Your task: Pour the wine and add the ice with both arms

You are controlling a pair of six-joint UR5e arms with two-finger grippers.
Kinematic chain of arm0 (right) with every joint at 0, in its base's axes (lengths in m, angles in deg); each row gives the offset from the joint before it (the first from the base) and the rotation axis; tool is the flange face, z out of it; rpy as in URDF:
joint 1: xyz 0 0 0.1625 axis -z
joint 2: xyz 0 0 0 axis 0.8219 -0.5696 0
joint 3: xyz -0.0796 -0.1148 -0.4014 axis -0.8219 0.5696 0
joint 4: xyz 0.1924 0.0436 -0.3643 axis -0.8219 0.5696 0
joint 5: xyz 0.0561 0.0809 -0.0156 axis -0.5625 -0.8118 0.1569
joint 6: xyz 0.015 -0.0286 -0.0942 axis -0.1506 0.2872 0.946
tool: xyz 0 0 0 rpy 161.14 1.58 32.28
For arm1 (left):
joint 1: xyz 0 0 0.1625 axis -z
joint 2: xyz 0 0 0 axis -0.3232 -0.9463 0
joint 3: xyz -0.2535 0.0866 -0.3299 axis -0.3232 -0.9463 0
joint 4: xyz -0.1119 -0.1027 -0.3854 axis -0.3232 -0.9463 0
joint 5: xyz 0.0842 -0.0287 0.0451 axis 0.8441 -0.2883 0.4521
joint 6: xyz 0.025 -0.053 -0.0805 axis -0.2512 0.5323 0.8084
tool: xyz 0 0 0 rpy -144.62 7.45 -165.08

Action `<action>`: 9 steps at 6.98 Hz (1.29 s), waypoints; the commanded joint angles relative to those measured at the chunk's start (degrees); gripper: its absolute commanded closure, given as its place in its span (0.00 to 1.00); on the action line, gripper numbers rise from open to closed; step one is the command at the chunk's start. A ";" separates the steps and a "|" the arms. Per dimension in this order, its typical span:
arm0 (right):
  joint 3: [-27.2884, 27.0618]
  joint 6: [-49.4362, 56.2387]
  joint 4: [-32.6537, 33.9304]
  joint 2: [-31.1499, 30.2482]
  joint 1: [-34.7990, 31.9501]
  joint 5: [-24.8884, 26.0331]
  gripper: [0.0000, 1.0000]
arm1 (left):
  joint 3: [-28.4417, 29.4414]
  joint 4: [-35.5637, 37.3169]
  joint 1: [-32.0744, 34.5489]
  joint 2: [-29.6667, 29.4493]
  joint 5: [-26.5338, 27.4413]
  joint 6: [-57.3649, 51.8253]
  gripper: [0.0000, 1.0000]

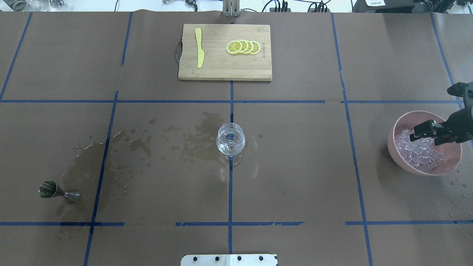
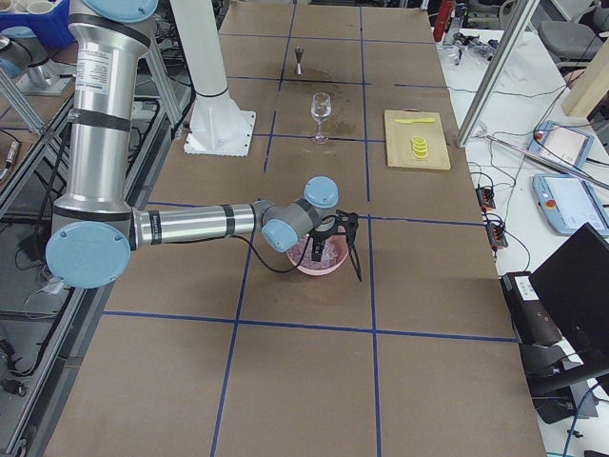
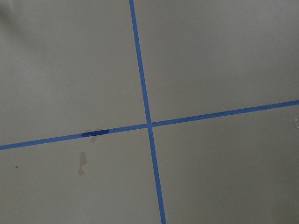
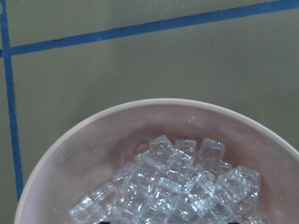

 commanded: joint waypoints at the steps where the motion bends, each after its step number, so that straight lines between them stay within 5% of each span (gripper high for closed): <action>1: 0.00 -0.85 -0.21 0.14 0.57 -0.01 0.96 | -0.02 0.00 1.56 0.06 -0.03 -1.08 0.00; 4: -2.61 -0.67 0.05 -0.12 0.48 -0.71 1.00 | -0.28 0.00 1.66 1.11 -0.12 -1.08 0.00; 6: -12.26 -0.84 7.64 2.75 -0.74 -1.15 1.00 | -0.55 0.00 1.66 2.08 -0.12 -1.08 0.00; 8: -14.50 -2.24 26.77 20.18 -1.45 -0.37 1.00 | -0.64 -0.09 1.66 2.52 -0.38 -1.08 0.00; 9: -14.50 -10.60 30.69 28.45 1.16 0.51 1.00 | -0.55 0.00 1.66 2.61 -0.38 -1.00 0.00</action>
